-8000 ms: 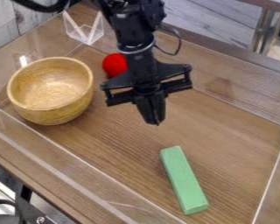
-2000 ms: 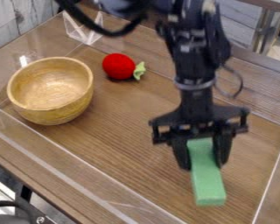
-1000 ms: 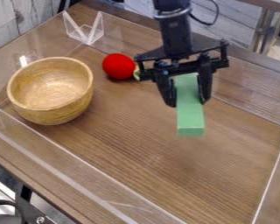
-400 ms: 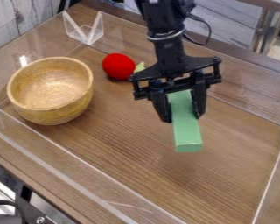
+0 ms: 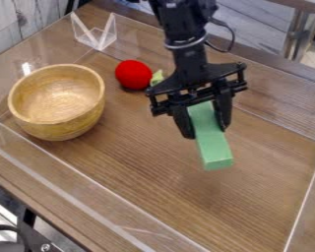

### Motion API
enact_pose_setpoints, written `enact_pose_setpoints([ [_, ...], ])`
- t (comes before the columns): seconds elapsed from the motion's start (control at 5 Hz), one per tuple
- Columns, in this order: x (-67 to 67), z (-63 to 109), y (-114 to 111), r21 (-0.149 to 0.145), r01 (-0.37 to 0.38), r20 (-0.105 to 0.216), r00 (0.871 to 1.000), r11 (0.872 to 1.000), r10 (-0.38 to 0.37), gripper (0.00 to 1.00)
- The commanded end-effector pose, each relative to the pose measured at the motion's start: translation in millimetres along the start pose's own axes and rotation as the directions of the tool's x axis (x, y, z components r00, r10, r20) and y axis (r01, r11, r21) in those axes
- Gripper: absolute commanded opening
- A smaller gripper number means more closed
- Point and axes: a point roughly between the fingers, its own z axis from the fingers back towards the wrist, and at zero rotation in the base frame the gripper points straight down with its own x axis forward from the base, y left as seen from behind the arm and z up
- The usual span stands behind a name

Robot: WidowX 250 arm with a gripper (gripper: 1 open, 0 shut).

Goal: Put the green stick in the brown bowl

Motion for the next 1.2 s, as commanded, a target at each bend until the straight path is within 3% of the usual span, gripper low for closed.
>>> enact_pose_setpoints([
  [0.0,-3.0,7.8,-12.8,-0.045,-0.016,0.05,0.999,0.999,0.018,0.0],
  [0.2,-12.4,14.8,-19.7,-0.057,-0.078,0.068,0.994,0.995,0.082,0.0],
  [0.4,-19.3,20.4,-23.6,-0.069,-0.158,0.094,0.982,0.985,0.164,0.0],
  [0.8,-12.4,20.7,-32.8,-0.066,-0.13,0.106,0.985,0.989,0.136,0.0],
  [1.0,0.5,32.8,-33.7,-0.079,-0.133,0.135,0.98,0.988,0.143,0.0],
])
